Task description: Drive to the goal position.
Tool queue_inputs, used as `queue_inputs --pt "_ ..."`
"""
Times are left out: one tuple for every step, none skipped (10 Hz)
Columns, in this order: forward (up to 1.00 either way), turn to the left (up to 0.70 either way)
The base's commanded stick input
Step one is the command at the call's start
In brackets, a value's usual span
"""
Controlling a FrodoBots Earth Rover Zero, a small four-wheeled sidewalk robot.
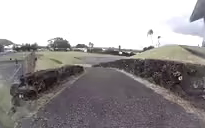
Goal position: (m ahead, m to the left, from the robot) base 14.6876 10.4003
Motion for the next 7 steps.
queue_inputs --pt "0.70 0.01" --pt "0.70 0.01" --pt "0.70 0.01" --pt "0.70 0.01" --pt "0.70 0.01" --pt "0.70 0.01" --pt "0.70 0.01"
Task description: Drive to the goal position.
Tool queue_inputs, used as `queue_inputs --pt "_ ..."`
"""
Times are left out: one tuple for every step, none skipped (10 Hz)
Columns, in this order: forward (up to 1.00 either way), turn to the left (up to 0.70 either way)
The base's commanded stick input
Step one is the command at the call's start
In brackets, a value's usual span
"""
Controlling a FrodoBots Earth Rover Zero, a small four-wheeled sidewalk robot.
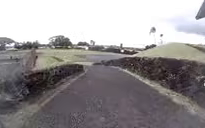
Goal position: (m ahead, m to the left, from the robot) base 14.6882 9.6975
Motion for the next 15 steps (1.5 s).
queue_inputs --pt "0.70 0.01" --pt "0.70 0.01" --pt "0.70 0.01" --pt "0.70 0.01" --pt "0.70 0.01" --pt "0.70 0.01" --pt "0.70 0.01" --pt "0.70 0.01" --pt "0.70 0.01" --pt "0.70 0.01" --pt "0.70 0.01" --pt "0.70 0.01" --pt "0.70 0.01" --pt "0.70 0.01" --pt "0.70 0.01"
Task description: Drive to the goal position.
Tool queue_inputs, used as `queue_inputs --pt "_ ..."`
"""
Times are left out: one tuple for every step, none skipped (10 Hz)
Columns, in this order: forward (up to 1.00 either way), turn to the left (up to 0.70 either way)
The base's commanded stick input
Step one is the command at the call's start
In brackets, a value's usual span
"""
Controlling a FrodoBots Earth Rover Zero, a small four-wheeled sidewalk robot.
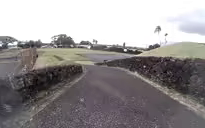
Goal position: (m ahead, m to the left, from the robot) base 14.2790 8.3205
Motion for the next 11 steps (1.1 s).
queue_inputs --pt "0.70 0.01" --pt "0.70 0.01" --pt "0.70 0.01" --pt "0.70 0.01" --pt "0.70 0.01" --pt "0.70 0.01" --pt "0.70 0.03" --pt "0.70 0.03" --pt "0.70 0.03" --pt "0.70 0.03" --pt "0.70 0.03"
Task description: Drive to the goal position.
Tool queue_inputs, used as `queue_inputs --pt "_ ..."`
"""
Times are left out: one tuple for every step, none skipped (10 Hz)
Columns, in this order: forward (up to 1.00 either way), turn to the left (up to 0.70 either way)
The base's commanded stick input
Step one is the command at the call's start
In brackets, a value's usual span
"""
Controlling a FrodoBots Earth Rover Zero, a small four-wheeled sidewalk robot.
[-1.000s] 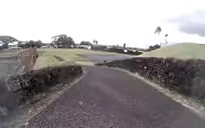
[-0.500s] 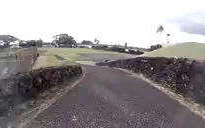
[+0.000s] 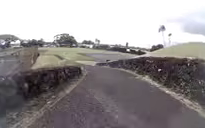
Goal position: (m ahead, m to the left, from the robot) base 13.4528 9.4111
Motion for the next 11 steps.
queue_inputs --pt "0.70 0.03" --pt "0.70 0.03" --pt "0.70 0.03" --pt "0.70 0.03" --pt "0.70 0.03" --pt "0.70 0.03" --pt "0.70 0.03" --pt "0.70 0.03" --pt "0.70 0.03" --pt "0.70 0.03" --pt "0.70 0.03"
